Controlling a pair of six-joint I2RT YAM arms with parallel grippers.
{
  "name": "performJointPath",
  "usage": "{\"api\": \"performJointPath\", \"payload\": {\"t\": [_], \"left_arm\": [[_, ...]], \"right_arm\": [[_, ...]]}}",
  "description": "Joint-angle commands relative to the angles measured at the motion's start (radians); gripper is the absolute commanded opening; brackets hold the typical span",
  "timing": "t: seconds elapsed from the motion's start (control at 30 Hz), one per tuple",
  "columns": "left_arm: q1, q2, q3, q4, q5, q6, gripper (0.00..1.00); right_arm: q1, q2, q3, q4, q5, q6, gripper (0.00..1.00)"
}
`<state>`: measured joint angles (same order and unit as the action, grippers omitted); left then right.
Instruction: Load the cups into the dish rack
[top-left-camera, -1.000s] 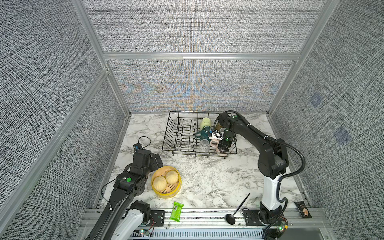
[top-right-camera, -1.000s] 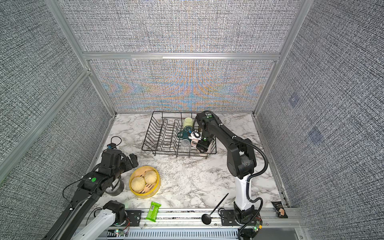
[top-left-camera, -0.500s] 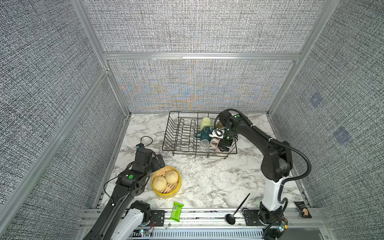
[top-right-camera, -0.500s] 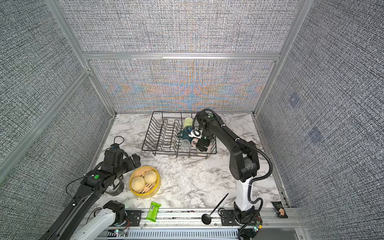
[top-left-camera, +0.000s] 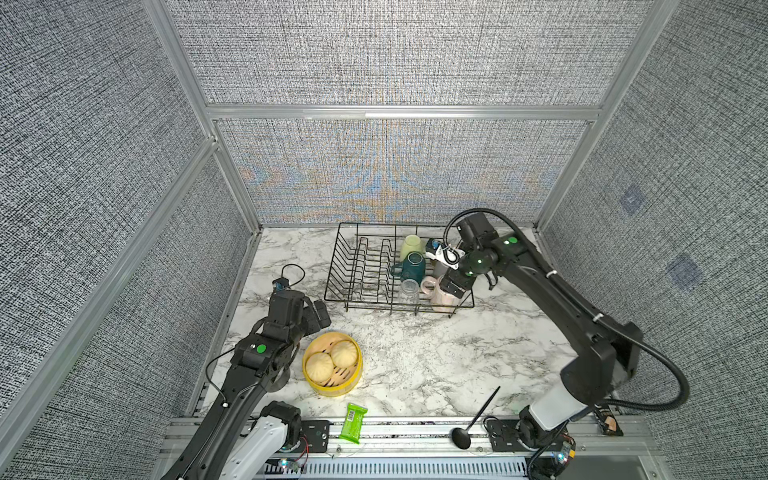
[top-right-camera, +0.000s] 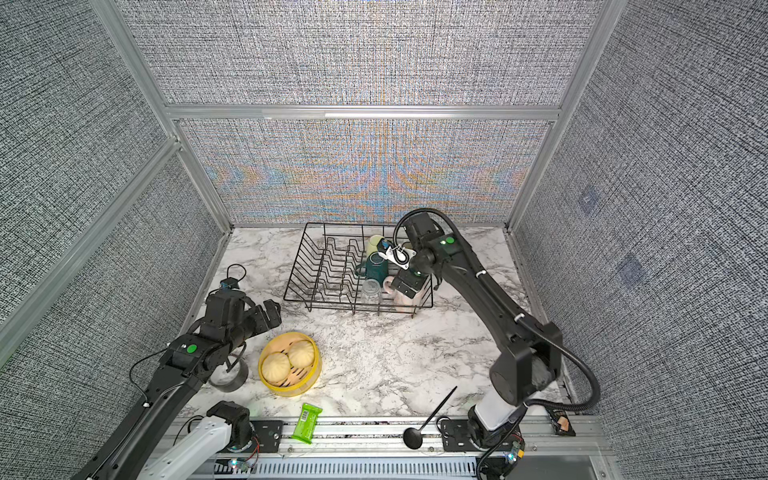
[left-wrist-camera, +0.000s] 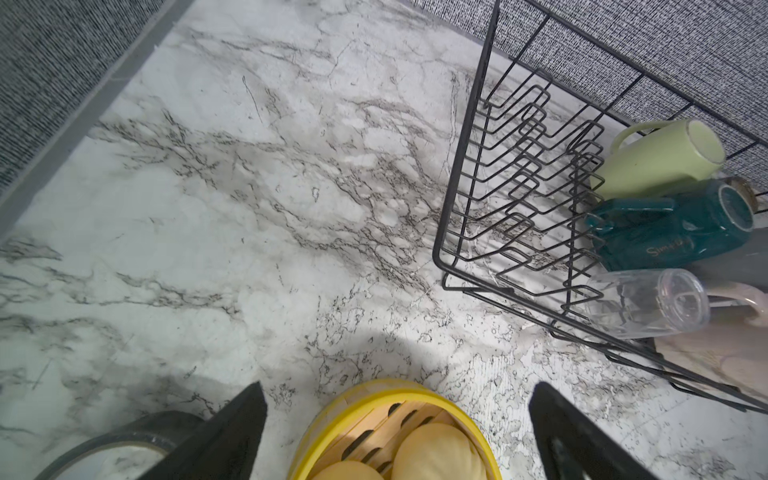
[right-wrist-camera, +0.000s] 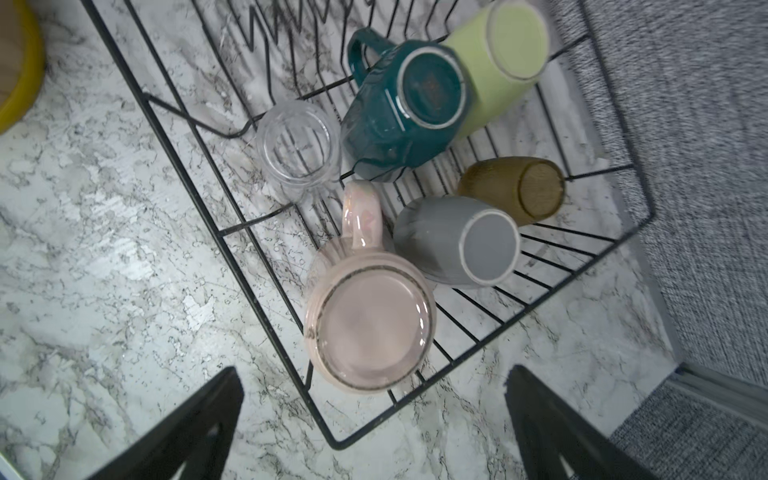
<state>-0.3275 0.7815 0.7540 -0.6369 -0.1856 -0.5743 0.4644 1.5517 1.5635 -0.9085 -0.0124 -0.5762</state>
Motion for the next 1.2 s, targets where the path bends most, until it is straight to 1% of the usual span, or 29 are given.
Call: {"api": "performJointPath", "payload": {"t": [0.0, 0.07, 0.1, 0.17, 0.2, 0.27, 0.3, 0.37, 0.5, 0.53, 0.6, 0.67, 0.7, 0.8, 0.87, 0.97, 1.03, 1.1, 1.13, 1.17], "left_arm": [[0.001, -0.034, -0.014, 0.086, -0.094, 0.073, 0.99], [0.001, -0.068, -0.042, 0.146, -0.131, 0.106, 0.99], [0.001, -0.090, -0.064, 0.193, -0.134, 0.138, 0.99], [0.001, -0.136, -0.114, 0.282, -0.096, 0.206, 0.99], [0.001, -0.161, -0.138, 0.321, -0.096, 0.220, 0.99], [0.001, -0.206, -0.176, 0.379, -0.124, 0.235, 0.99], [0.001, -0.222, -0.194, 0.408, -0.136, 0.259, 0.99], [0.001, -0.232, -0.220, 0.449, -0.153, 0.320, 0.99], [0.001, -0.198, -0.255, 0.490, -0.225, 0.351, 1.00], [0.001, -0.186, -0.268, 0.507, -0.239, 0.353, 1.00], [0.001, -0.163, -0.296, 0.541, -0.267, 0.358, 1.00], [0.001, -0.148, -0.328, 0.591, -0.284, 0.393, 1.00], [0.001, -0.141, -0.345, 0.629, -0.292, 0.418, 1.00], [0.002, -0.116, -0.394, 0.747, -0.320, 0.503, 1.00], [0.001, -0.097, -0.423, 0.822, -0.295, 0.575, 1.00], [0.002, -0.032, -0.513, 1.042, -0.263, 0.679, 1.00], [0.004, 0.034, -0.538, 1.123, -0.252, 0.704, 1.00], [0.004, 0.109, -0.518, 1.122, -0.250, 0.722, 1.00], [0.005, 0.139, -0.513, 1.135, -0.268, 0.722, 1.00], [0.009, 0.173, -0.517, 1.173, -0.273, 0.724, 1.00]], "right_arm": [[-0.001, -0.143, -0.135, 0.283, 0.054, 0.201, 0.99], [-0.010, -0.271, -0.292, 0.486, 0.090, 0.308, 0.99], [-0.020, -0.342, -0.390, 0.609, 0.086, 0.360, 0.99], [-0.041, -0.467, -0.579, 0.852, 0.070, 0.451, 0.99], [-0.047, -0.524, -0.688, 0.980, 0.070, 0.496, 0.99], [-0.057, -0.626, -0.837, 1.144, 0.080, 0.538, 0.99], [-0.063, -0.670, -0.894, 1.183, 0.107, 0.557, 0.99], [-0.072, -0.737, -0.965, 1.192, 0.175, 0.573, 0.99], [-0.094, -0.837, -1.092, 1.163, 0.372, 0.579, 0.99], [-0.099, -0.866, -1.125, 1.168, 0.403, 0.587, 0.99], [-0.110, -0.924, -1.223, 1.218, 0.450, 0.609, 0.99], [-0.123, -0.949, -1.330, 1.324, 0.451, 0.591, 0.99], [-0.131, -0.946, -1.381, 1.380, 0.451, 0.584, 0.99], [-0.168, -0.892, -1.439, 1.435, 0.447, 0.577, 0.99], [-0.207, -0.800, -1.431, 1.471, 0.418, 0.532, 0.99], [-0.257, -0.652, -1.379, 1.490, 0.377, 0.568, 0.99], [-0.267, -0.530, -1.372, 1.591, 0.398, 0.591, 0.99], [-0.267, -0.383, -1.384, 1.758, 0.405, 0.549, 0.99], [-0.268, -0.327, -1.386, 1.842, 0.417, 0.530, 0.99], [-0.268, -0.275, -1.392, 1.928, 0.403, 0.512, 0.99]]}}
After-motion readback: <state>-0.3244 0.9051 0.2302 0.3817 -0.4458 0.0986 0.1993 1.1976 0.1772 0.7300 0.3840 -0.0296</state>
